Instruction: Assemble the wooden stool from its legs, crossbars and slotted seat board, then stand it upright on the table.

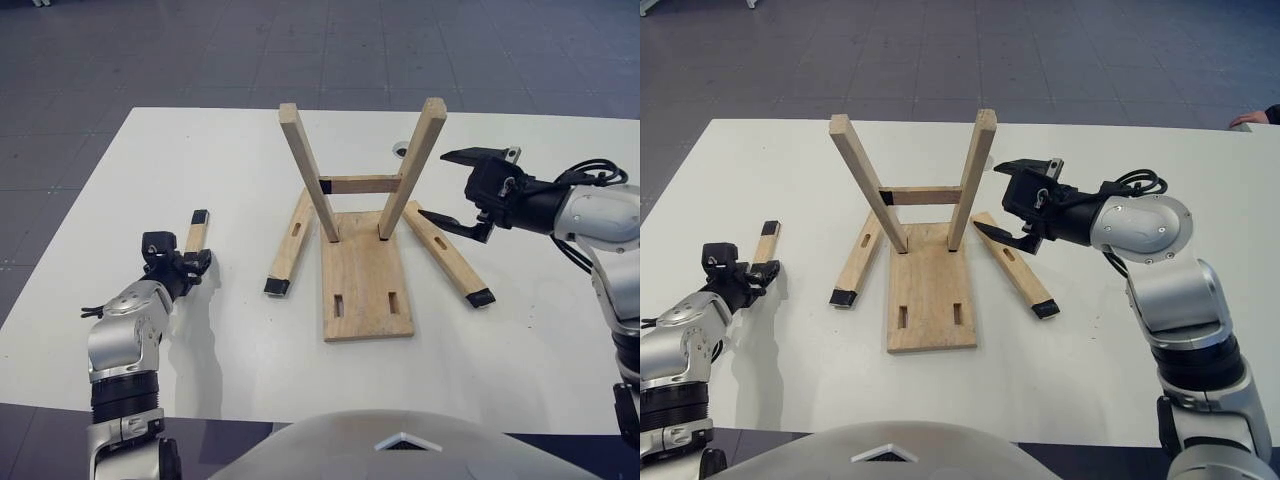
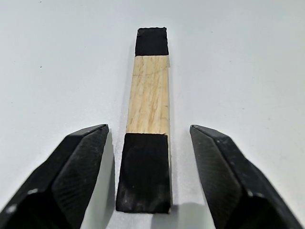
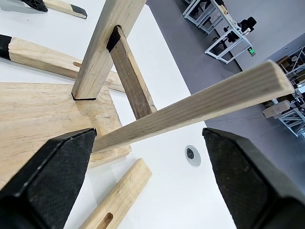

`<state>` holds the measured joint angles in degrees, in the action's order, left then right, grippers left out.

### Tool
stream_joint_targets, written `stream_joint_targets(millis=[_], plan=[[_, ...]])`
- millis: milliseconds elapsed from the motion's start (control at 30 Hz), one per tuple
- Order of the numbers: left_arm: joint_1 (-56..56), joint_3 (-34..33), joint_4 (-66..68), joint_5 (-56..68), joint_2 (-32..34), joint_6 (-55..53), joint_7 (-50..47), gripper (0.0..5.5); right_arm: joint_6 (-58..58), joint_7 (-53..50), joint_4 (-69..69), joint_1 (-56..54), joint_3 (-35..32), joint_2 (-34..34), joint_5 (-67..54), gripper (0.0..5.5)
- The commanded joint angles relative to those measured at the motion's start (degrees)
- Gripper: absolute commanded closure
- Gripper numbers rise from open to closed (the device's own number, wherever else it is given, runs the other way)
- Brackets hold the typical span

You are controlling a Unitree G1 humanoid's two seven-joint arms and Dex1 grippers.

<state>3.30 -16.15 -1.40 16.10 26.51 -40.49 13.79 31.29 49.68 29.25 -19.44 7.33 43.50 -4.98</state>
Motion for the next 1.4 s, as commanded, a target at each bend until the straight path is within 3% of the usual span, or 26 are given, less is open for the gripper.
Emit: stream_joint_targets(millis=[33,267,400,567,667,800,933,1133,1400], plan=[[4.4,3.3,2.8,-0.6,-1.3,-5.0,1.3,2.95,1.9,-0.7,1.8,-1.7,-1.0,-0.3,-1.7,1.36],[6.4,3.0,5.3,-1.5,-2.7,-3.7,0.3,4.16,5.8,-2.8,3.6,-5.6,-3.2,-1.1,-5.2,1.36],[7.1,3.1,5.9,-1.8,-3.7,-2.7,-0.5,4.20,9.5,-4.9,5.2,-6.7,-5.8,-2.2,-8.4,1.36],[-0.8,-5.6,0.9,-0.5,-5.8,7.5,-7.3,4.20,24.1,-17.3,1.2,-18.4,-18.7,-14.4,-19.9,1.36],[-15.1,-9.3,-11.1,1.0,-1.2,8.9,-10.9,4.20,28.9,-24.4,-5.2,-27.9,-25.1,-21.4,-26.0,1.36],[-27.9,-3.8,-24.1,1.9,1.9,4.0,-10.6,4.20,33.0,-30.9,-14.8,-39.1,-29.4,-30.3,-34.0,1.36],[-34.2,5.7,-30.8,2.1,0.7,1.4,-8.7,4.20,36.9,-36.6,-23.2,-44.9,-33.9,-37.6,-42.7,1.36],[-38.0,13.5,-34.2,3.7,-2.7,-0.4,-6.1,4.20,42.8,-41.4,-30.1,-48.7,-38.3,-40.1,-54.9,1.36],[-40.3,16.1,-37.1,4.5,-5.6,-3.8,-5.9,4.20,42.8,-46.0,-37.7,-50.9,-38.9,-39.7,-63.8,1.36]])
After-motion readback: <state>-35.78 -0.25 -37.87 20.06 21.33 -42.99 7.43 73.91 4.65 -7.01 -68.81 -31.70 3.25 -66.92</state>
